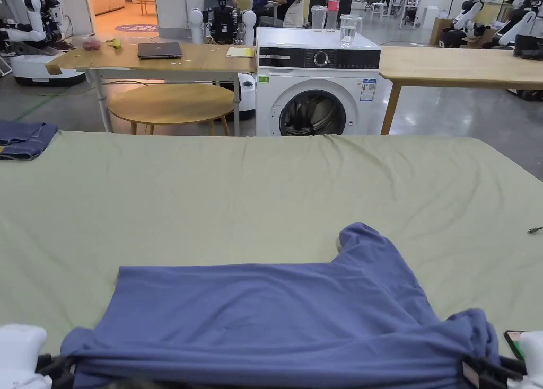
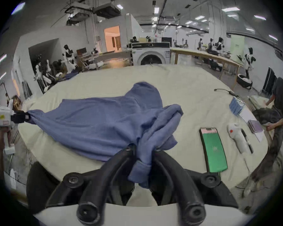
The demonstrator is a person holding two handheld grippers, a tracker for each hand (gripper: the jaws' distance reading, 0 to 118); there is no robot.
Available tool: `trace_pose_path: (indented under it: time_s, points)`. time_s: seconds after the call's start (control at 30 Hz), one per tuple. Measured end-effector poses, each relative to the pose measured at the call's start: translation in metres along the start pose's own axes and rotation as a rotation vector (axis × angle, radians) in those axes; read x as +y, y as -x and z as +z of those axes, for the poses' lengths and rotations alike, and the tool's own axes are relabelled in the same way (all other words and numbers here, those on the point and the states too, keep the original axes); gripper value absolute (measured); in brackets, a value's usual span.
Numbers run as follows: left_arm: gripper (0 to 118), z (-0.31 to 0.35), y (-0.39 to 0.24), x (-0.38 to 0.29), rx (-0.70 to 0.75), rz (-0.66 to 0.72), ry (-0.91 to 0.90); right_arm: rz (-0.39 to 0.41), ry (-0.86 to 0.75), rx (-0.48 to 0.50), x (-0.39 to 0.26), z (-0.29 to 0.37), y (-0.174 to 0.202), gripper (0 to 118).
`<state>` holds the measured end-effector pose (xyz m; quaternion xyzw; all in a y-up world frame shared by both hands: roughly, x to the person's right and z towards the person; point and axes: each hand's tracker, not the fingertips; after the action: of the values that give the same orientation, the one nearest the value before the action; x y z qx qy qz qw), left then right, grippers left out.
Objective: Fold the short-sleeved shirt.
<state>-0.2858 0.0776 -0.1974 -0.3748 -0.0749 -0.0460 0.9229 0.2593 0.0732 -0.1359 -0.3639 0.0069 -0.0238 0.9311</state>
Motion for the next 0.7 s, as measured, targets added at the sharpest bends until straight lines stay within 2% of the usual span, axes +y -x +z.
trace_pose_path:
  time_s: [0.07,0.17,0.2,0.23,0.27,0.3,0.33,0.37,0.43,0.53,0.6,0.63,0.67,0.7]
  points:
    - [1,-0.013,-0.001,-0.028,-0.018,0.041,0.05,-0.028,0.06,0.001,-0.024,-0.014,-0.001,11]
    - [1,-0.029,0.004,-0.061,-0.055,0.183,0.061,-0.121,0.104,-0.018,-0.056,-0.04,-0.007,12]
    - [1,-0.027,0.004,-0.065,-0.038,0.212,0.062,-0.156,0.077,-0.024,-0.06,-0.039,-0.008,18]
    - [15,-0.017,0.003,-0.063,0.009,0.189,0.035,-0.181,0.055,-0.031,-0.061,-0.034,-0.009,44]
    - [44,-0.007,0.002,-0.06,0.054,0.159,-0.008,-0.193,0.027,-0.011,-0.056,-0.025,-0.01,69]
    - [78,0.003,0.001,-0.053,0.071,0.137,-0.055,-0.194,-0.031,0.012,-0.048,-0.014,-0.007,90]
    - [107,0.009,0.001,-0.044,0.077,0.131,-0.103,-0.185,-0.087,0.001,-0.04,-0.006,-0.003,100]
    - [112,0.016,-0.002,-0.033,0.092,0.124,-0.158,-0.153,-0.151,-0.035,-0.025,0.002,0.006,100]
    - [112,0.018,-0.014,-0.007,0.115,0.084,-0.21,-0.106,-0.237,-0.031,0.002,0.012,0.022,100]
    - [112,0.01,-0.034,0.027,0.069,0.069,-0.287,-0.087,-0.355,0.009,0.035,0.013,0.057,100]
    - [110,0.004,-0.056,0.043,0.096,0.05,-0.306,-0.057,-0.376,-0.014,0.05,0.009,0.08,100]
    - [99,0.0,-0.062,0.049,0.094,0.038,-0.295,-0.044,-0.382,-0.028,0.054,0.005,0.088,90]
    - [73,-0.003,-0.065,0.052,0.093,0.033,-0.292,-0.04,-0.386,-0.041,0.055,0.001,0.092,62]
    - [32,-0.006,-0.066,0.054,0.091,0.031,-0.29,-0.034,-0.378,-0.04,0.057,-0.002,0.097,14]
